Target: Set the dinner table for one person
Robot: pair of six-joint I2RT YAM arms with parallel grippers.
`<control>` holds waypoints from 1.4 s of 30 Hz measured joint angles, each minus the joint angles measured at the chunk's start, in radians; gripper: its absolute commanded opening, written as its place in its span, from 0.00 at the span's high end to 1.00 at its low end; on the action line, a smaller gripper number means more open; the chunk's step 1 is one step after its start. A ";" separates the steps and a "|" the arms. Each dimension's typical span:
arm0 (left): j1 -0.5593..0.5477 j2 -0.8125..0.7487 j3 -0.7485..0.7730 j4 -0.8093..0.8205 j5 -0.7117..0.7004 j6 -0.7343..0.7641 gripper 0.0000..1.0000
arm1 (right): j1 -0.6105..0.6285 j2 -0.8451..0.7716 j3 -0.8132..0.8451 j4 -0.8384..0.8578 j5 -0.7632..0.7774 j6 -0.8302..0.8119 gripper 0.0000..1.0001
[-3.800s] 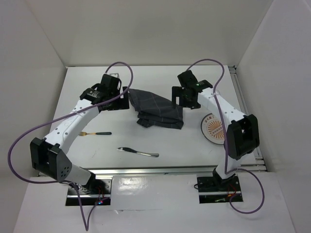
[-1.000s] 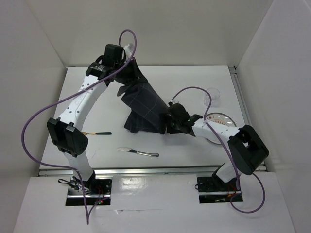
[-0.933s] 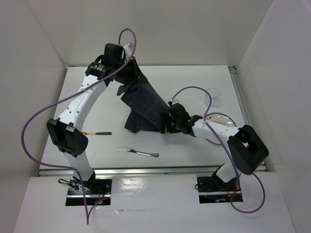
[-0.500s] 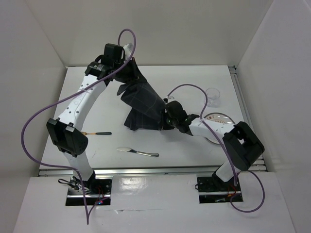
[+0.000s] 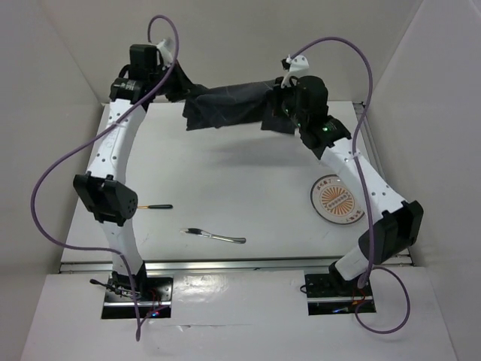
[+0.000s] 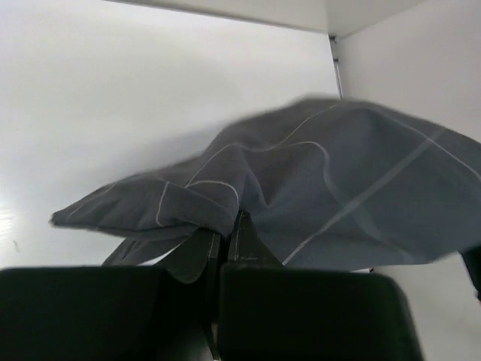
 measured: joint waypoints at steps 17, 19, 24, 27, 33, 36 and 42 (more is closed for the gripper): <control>0.056 -0.103 -0.582 0.019 0.006 0.074 0.27 | 0.308 -0.336 -0.616 -0.331 0.048 0.206 0.10; 0.055 -0.009 -0.500 -0.021 -0.032 0.085 0.27 | 0.321 -0.325 -0.618 -0.369 0.064 0.234 0.10; 0.055 0.025 -0.385 -0.100 -0.144 0.111 0.38 | 0.321 -0.344 -0.588 -0.392 0.108 0.290 0.10; 0.055 -0.077 -0.431 -0.107 -0.195 0.104 0.64 | 0.321 -0.360 -0.565 -0.415 0.120 0.355 0.16; 0.055 -0.460 -0.875 -0.104 -0.240 0.047 0.67 | 0.321 -0.378 -0.576 -0.486 0.102 0.568 0.36; 0.053 -0.593 -1.116 -0.125 -0.245 -0.007 0.29 | 0.319 -0.431 -0.629 -0.493 0.085 0.676 0.39; 0.053 -0.650 -1.373 -0.165 -0.223 -0.092 0.38 | 0.312 -0.478 -0.695 -0.512 0.091 0.829 0.70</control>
